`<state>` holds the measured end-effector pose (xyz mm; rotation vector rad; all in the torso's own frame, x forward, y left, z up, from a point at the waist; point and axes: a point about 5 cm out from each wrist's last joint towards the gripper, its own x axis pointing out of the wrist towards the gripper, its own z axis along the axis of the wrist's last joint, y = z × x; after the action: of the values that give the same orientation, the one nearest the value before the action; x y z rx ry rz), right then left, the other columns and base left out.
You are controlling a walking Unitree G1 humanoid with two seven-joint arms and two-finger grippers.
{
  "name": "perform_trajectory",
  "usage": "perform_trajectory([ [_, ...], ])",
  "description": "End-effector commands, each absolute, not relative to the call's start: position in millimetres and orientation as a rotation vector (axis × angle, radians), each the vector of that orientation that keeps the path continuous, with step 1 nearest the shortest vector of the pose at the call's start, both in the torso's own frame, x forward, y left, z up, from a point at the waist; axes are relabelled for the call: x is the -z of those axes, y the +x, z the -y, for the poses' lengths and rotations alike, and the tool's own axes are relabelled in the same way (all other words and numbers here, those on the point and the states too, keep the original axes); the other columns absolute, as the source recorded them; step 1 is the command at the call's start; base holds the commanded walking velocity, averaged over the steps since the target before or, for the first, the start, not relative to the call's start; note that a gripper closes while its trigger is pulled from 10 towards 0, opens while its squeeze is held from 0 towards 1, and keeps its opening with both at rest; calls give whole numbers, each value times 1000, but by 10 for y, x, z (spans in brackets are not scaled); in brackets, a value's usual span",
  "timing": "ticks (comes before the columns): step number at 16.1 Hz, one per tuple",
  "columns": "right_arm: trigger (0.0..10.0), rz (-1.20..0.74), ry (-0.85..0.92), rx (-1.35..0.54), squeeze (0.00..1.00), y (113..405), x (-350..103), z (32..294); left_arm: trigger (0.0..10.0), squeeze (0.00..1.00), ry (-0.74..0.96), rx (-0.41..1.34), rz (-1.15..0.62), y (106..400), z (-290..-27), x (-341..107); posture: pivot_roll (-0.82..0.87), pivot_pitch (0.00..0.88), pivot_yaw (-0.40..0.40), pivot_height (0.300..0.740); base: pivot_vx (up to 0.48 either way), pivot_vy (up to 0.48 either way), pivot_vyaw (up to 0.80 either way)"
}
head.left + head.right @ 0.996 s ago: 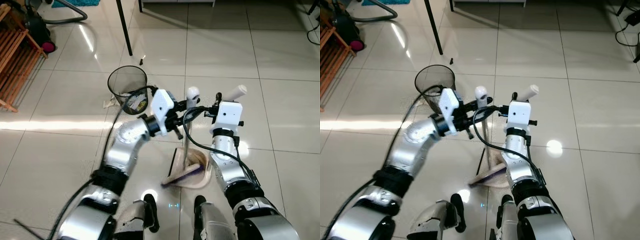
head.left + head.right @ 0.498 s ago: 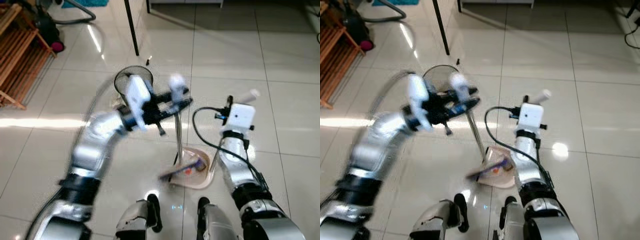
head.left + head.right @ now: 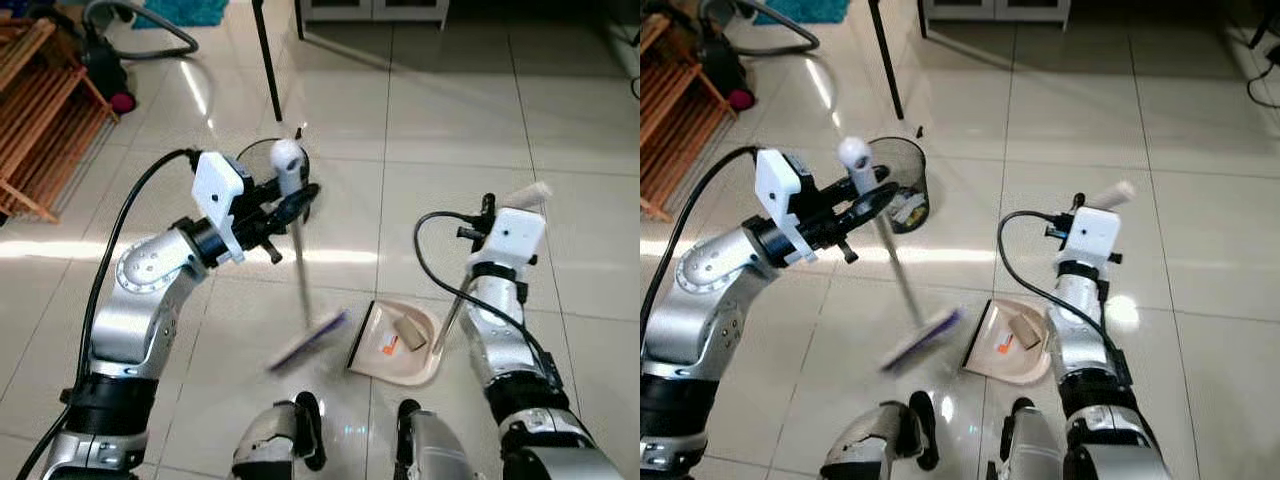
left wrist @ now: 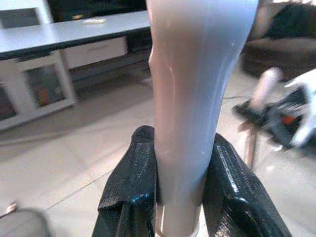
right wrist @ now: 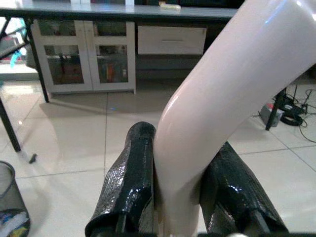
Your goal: Sweep floor
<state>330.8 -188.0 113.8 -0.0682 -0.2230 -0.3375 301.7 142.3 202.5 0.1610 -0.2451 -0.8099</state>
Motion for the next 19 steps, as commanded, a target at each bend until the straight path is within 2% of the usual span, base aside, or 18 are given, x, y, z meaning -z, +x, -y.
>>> perform_trajectory([
  [1, 10000, 250, -24, 328, 0, 3311, -1254, 1914, 10000, 0, 222, 666, 271, 3038, -1575, -2010, 36, 121, 100, 740, 0, 0, 0],
  [4, 10000, 252, 3, 317, 0, 3308, -1377, 1973, 10000, 0, 258, 496, 250, 3080, -1688, -1925, 26, 102, 86, 740, 0, 0, 0],
  [7, 10000, 322, 61, 326, 0, 3282, -1736, 2088, 10000, 0, 277, 268, 172, 3108, -1877, -1760, 13, 88, 90, 740, 0, 0, 0],
  [13, 10000, 377, 92, 332, 0, 3263, -2404, 2233, 10000, 0, 239, 186, 109, 3019, -1896, -1475, 15, 69, 77, 740, 0, 0, 0],
  [15, 10000, 430, 150, 281, 0, 3262, -2683, 2178, 10000, 0, 225, 203, 117, 2982, -1794, -1481, 20, 77, 63, 740, 0, 0, 0],
  [19, 10000, 412, 196, 204, 0, 3287, -2833, 2031, 10000, 0, 176, 228, 149, 2914, -1630, -1475, 19, 76, 50, 740, 0, 0, 0],
])
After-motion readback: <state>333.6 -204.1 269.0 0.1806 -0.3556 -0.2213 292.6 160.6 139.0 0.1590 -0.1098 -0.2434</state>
